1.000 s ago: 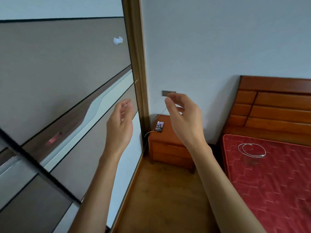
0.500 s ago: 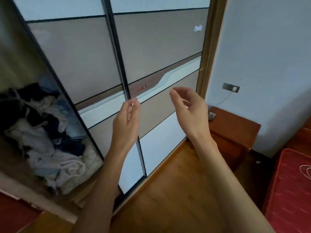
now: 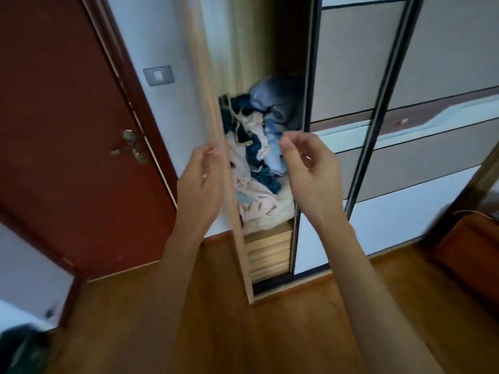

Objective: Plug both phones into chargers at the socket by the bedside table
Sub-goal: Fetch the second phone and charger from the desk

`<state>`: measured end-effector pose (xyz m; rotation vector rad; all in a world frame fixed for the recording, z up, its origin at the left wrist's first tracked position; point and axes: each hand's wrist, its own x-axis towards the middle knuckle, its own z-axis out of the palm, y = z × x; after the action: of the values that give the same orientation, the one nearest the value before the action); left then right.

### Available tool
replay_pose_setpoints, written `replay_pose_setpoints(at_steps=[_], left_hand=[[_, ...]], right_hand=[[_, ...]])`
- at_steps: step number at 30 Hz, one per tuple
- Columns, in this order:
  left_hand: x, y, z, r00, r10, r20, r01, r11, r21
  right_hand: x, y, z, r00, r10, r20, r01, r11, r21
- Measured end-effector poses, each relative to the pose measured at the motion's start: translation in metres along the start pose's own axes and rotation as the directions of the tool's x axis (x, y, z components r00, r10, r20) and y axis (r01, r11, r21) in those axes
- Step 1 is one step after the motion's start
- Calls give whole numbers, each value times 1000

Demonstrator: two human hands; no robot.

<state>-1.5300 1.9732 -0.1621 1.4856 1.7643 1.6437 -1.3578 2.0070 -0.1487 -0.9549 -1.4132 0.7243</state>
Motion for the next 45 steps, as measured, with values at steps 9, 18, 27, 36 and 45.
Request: replay_pose_setpoints(at_steps=[9, 18, 27, 36, 45], left_hand=[[-62, -51, -236, 915, -86, -393, 156, 976, 150], [-170, -72, -417, 624, -133, -770, 350, 929, 123], [-274, -90, -577, 283, -41, -958, 525, 843, 119], [-388, -58, -690, -61, 138, -989, 674, 736, 61], [-536, -4, -709, -386, 281, -879, 781, 607, -149]], right_hand=[[-110, -81, 216, 919, -70, 388, 21, 991, 130], [-259, -171, 376, 616, -262, 743, -39, 932, 361], [-416, -243, 505, 305, -440, 845, -186, 842, 506], [-565, -342, 567, 13, -626, 780, -388, 716, 581], [-708, -407, 529, -344, -738, 580, -542, 661, 519]])
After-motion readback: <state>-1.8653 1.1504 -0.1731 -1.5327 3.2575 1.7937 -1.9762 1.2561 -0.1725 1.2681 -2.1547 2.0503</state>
